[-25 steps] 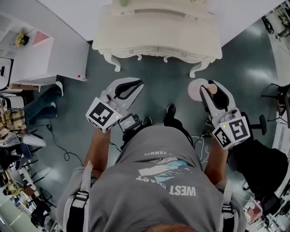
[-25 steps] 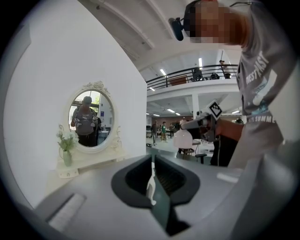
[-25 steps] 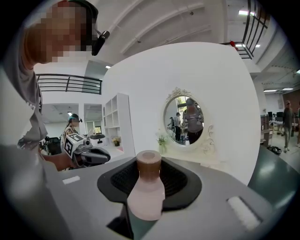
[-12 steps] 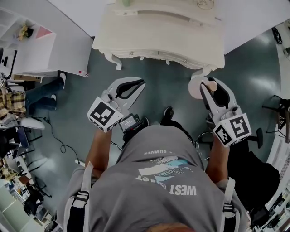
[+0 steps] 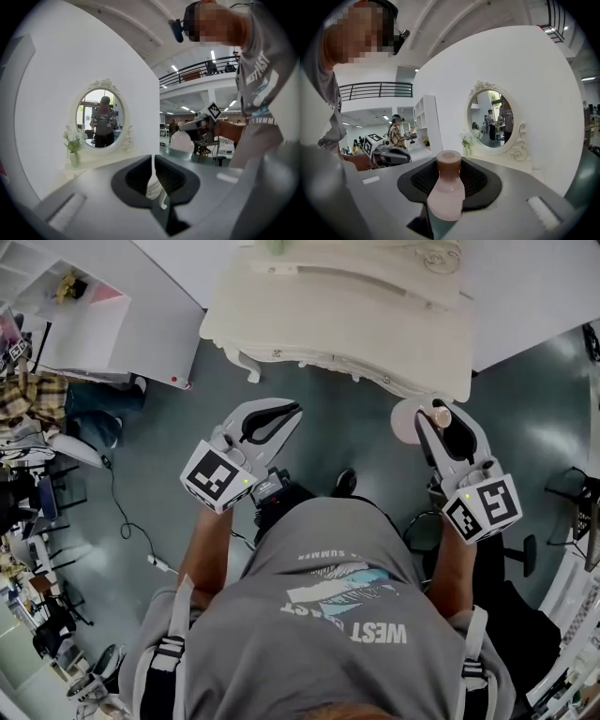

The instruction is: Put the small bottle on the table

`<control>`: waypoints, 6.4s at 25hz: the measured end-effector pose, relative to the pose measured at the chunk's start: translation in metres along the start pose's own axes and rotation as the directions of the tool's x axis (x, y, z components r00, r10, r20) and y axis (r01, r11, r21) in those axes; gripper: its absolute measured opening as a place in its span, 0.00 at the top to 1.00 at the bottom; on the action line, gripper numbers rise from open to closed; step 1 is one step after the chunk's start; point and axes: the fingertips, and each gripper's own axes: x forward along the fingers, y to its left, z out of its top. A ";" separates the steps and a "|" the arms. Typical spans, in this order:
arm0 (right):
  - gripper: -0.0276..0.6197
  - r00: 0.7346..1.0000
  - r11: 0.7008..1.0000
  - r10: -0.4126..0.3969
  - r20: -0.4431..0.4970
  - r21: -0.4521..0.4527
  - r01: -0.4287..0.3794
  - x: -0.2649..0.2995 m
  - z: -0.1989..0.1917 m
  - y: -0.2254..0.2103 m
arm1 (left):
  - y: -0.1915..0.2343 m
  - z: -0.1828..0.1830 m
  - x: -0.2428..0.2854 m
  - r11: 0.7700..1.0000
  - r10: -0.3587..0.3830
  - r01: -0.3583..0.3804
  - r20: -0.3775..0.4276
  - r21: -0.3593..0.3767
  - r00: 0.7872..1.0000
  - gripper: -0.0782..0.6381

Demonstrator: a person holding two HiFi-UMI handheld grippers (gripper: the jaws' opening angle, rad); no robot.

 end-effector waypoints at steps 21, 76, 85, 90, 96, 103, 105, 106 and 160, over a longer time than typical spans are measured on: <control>0.74 0.989 0.988 -0.150 -0.001 0.043 0.150 0.087 0.026 -0.016 | 0.130 0.010 0.028 0.992 -0.119 0.119 0.015 0.040 0.993 0.86; 0.74 0.980 0.984 0.162 -0.113 -0.053 -0.168 0.352 0.068 -0.018 | 0.348 -0.031 -0.040 0.962 0.262 -0.260 0.017 -0.085 0.965 0.86; 0.74 0.937 0.951 0.291 -0.192 -0.051 -0.305 0.424 0.046 -0.012 | 0.367 -0.063 -0.062 0.911 0.383 -0.385 -0.043 -0.147 0.923 0.86; 0.74 0.910 0.933 0.341 -0.236 -0.035 -0.359 0.466 0.024 -0.010 | 0.380 -0.085 -0.068 0.887 0.418 -0.425 -0.074 -0.184 0.905 0.86; 0.74 0.868 0.909 0.389 -0.309 -0.023 -0.416 0.516 -0.018 -0.007 | 0.390 -0.122 -0.070 0.858 0.448 -0.462 -0.114 -0.225 0.887 0.86; 0.74 0.827 0.885 0.433 -0.358 -0.007 -0.466 0.555 -0.054 0.007 | 0.388 -0.161 -0.074 0.825 0.449 -0.485 -0.185 -0.291 0.874 0.86; 0.74 0.815 0.879 0.443 -0.373 0.000 -0.477 0.564 -0.064 0.008 | 0.389 -0.169 -0.072 0.821 0.446 -0.486 -0.193 -0.299 0.874 0.86; 0.74 0.809 0.876 0.448 -0.381 0.003 -0.483 0.568 -0.070 0.009 | 0.390 -0.172 -0.071 0.821 0.446 -0.486 -0.195 -0.301 0.873 0.86; 0.71 0.615 0.792 0.493 -0.615 0.024 -0.611 0.672 -0.231 0.034 | 0.395 -0.241 -0.057 0.790 0.456 -0.499 -0.204 -0.355 0.866 0.86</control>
